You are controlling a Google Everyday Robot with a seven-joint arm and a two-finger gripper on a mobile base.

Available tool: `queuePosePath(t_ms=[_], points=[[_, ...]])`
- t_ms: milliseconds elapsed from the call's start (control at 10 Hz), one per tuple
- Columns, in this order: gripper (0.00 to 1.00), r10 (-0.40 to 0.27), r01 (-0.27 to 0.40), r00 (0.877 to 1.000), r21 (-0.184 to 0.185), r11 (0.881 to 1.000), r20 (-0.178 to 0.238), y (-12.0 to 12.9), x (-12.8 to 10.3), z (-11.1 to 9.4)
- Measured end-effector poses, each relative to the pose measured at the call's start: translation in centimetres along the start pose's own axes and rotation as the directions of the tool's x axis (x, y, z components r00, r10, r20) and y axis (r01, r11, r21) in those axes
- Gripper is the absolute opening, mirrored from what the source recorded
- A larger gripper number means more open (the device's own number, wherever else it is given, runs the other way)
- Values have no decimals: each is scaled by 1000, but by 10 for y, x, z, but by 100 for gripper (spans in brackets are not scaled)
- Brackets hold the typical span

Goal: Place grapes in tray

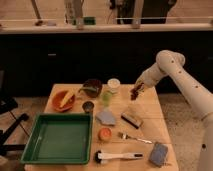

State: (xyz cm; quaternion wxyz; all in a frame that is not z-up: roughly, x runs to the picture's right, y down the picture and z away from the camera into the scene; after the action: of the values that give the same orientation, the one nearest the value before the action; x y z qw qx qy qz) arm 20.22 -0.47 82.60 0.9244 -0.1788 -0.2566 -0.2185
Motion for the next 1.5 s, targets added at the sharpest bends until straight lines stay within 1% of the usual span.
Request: queuePosePath(t_ms=[300, 1300, 1500], points=[[0, -73, 73, 997, 5, 997, 21, -6, -23, -6], [0, -78, 77, 997, 7, 997, 22, -7, -24, -8], [0, -105, 105, 994, 9, 994, 31, -8, -28, -9]])
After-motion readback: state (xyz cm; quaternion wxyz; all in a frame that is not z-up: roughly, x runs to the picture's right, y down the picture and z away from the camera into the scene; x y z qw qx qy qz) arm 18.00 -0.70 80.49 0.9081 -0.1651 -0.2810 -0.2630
